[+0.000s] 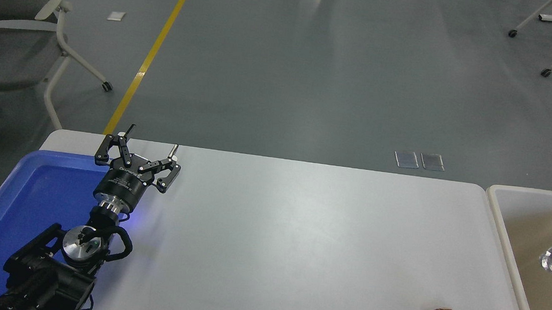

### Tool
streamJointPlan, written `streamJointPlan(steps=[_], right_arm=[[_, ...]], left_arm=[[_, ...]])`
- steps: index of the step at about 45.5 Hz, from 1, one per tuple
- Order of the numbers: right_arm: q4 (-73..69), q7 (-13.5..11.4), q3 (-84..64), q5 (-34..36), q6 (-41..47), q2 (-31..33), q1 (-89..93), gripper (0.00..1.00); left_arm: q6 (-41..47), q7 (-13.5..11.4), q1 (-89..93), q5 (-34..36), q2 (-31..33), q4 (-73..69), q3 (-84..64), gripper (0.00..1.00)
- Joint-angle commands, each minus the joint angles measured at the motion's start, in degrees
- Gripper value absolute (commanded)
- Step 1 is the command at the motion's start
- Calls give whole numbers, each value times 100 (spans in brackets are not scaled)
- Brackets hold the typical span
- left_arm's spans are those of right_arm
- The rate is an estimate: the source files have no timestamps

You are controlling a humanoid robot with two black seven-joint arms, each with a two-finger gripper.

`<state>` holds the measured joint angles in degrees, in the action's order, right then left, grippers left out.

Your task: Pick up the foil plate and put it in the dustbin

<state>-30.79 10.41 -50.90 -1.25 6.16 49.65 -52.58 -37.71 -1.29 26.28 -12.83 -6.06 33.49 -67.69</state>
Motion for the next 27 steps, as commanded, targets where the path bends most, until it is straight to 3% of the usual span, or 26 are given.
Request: streamJointPlan(steps=[1,21,27], right_arm=[[609,-303,739,108,-246,-174,766,0],[724,-364,1012,99,-343,-298,1066,0],[724,-364,1021,37,-361,-298,1066,37]], left_arm=[[0,-3,0,0,0,0,1,99],[0,-3,0,0,0,0,1,99],[0,-3,0,0,0,0,1,99]])
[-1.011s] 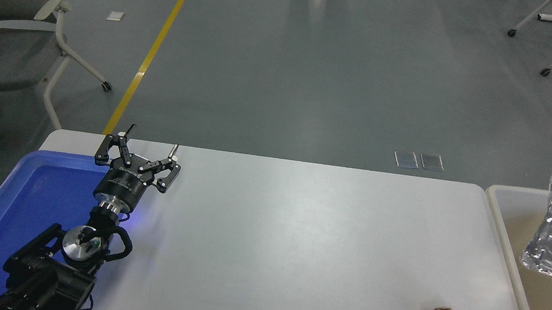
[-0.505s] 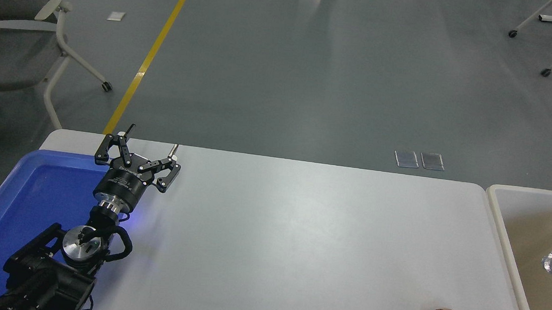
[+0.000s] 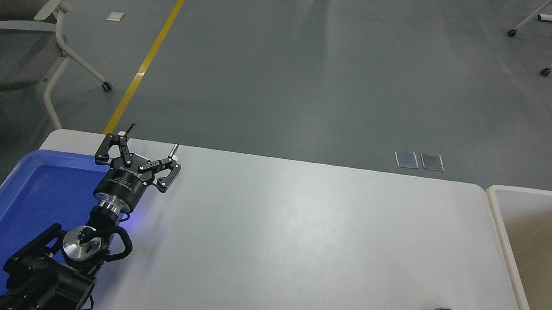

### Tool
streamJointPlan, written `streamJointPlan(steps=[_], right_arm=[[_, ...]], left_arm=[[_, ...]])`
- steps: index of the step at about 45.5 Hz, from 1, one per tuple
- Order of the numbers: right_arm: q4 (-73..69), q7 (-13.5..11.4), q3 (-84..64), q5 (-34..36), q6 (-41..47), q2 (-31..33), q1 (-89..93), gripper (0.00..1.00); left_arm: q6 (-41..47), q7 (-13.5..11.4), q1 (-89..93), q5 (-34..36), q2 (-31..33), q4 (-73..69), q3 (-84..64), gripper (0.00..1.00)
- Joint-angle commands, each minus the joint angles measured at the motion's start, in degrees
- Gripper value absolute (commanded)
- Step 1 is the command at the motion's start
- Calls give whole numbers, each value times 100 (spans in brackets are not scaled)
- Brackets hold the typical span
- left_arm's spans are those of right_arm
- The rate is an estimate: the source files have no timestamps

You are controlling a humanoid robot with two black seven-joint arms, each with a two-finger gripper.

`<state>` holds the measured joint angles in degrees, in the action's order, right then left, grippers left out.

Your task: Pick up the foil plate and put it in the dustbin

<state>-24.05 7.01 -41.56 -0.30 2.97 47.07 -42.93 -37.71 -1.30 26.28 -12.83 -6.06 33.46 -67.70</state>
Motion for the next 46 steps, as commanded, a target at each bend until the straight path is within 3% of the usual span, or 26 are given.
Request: streamJointPlan(steps=[1,5,8,11,26,46], right_arm=[[50,-15,86,-57,-50,-40,101,43],[50,-24,86,-75,-147,-40,101,58],[50,-15,86,-84,-252,-31,101,84],[41,-15,86,-84,-270,-31,75,98],[-38,-15,472,-84,-182,-23,-48,100],[-460,-15,983,-101,-165,584,-1374,100]], left_arm=[[0,-2,0,0,0,3,2,99],[0,-2,0,0,0,3,2,99],[0,-2,0,0,0,-6,2,99],[0,-2,0,0,0,3,2,99],[0,-2,0,0,0,3,2,99],[0,7,0,0,0,3,2,99]])
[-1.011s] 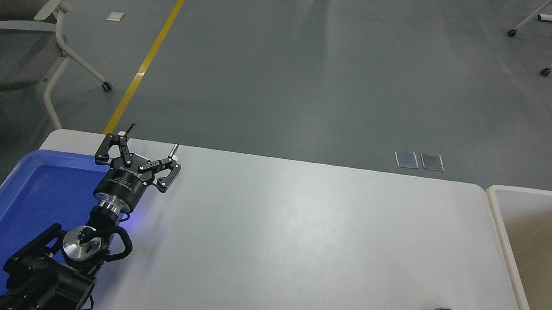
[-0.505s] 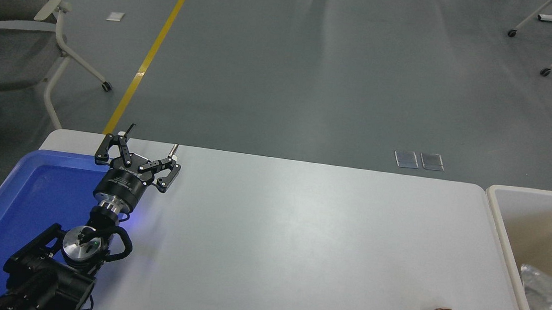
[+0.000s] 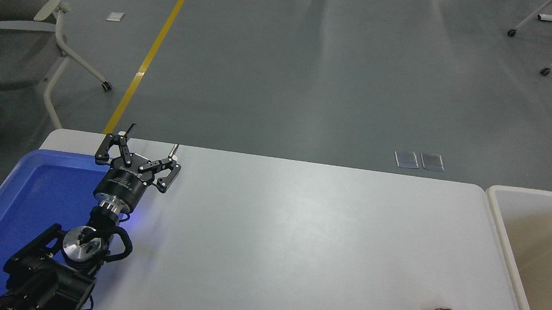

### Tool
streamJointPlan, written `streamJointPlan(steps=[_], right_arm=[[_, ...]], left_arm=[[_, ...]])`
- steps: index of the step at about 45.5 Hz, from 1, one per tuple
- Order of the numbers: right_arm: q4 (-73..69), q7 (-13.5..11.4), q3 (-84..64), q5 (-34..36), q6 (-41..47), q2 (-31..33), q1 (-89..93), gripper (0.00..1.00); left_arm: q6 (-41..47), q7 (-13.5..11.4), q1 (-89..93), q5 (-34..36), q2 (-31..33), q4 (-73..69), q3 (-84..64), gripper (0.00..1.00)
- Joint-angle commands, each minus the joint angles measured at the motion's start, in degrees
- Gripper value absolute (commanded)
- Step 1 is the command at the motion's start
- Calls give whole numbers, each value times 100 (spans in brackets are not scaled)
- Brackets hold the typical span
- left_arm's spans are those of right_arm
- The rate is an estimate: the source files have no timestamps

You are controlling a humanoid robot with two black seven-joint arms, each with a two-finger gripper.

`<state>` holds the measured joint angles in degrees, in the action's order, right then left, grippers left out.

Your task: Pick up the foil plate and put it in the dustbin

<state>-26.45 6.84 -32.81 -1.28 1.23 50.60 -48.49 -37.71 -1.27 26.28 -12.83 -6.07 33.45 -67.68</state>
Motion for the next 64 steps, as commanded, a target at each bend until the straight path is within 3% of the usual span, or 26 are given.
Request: streamJointPlan(steps=[1,13,22,35,52,64], right_arm=[[-255,1,108,-4,8,231,-933,100],[-932,1,82,-57,17,188,-2435,100],[-1451,1,-50,-575,26,-85,-3288,100],[-1960,1,-1517,-927,52,-586,-4387,100],[-3612,1,-3881,-927,948,-1578,-6628,100],[-4588,1,-4620,-927,1985,-2212,-7578,100]], left_arm=[[0,4,0,0,0,-5,0,99],[0,4,0,0,0,3,0,99],[0,4,0,9,0,3,0,99],[0,4,0,9,0,3,0,99],[0,4,0,0,0,-5,0,99],[0,4,0,0,0,3,0,99]])
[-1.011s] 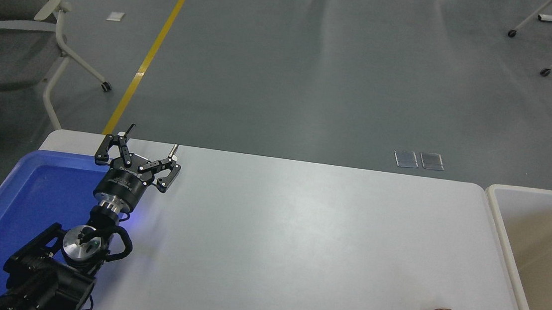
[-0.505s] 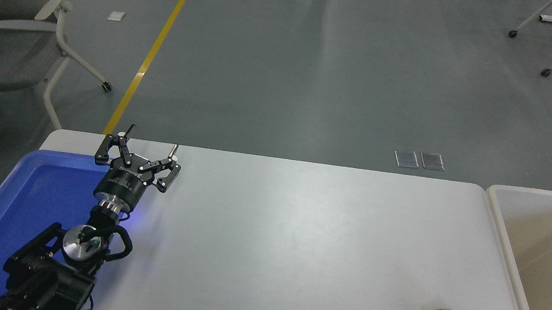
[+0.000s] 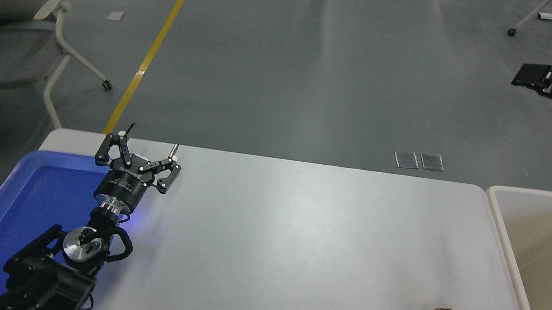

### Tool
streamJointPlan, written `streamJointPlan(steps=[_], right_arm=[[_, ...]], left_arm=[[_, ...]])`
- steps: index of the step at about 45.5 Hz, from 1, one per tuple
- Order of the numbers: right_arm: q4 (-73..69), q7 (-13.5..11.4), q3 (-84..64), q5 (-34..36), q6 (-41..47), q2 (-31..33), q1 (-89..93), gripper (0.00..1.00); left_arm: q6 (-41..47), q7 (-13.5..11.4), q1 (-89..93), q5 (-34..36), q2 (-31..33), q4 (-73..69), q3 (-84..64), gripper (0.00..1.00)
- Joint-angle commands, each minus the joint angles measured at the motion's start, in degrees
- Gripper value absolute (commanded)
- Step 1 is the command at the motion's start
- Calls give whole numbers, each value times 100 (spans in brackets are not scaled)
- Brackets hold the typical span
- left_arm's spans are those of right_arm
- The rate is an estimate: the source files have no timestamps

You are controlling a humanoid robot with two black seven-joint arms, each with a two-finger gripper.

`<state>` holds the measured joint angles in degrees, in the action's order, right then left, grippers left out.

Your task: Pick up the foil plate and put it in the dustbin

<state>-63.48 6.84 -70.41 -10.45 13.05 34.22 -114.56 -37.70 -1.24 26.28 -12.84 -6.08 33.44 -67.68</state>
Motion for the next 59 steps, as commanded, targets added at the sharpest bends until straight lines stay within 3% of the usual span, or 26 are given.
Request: streamJointPlan(steps=[1,21,59], right_arm=[[-955,1,-912,-10,891,-609,-1033,100],[-2142,1,-1291,-27,2702,-1005,-2070,100],[-2502,1,-1062,-133,2870,-1972,-2150,100]], left_arm=[[0,1,0,1,1,5,0,99],[0,1,0,1,1,5,0,99],[0,-7,0,1,1,-4,0,99]])
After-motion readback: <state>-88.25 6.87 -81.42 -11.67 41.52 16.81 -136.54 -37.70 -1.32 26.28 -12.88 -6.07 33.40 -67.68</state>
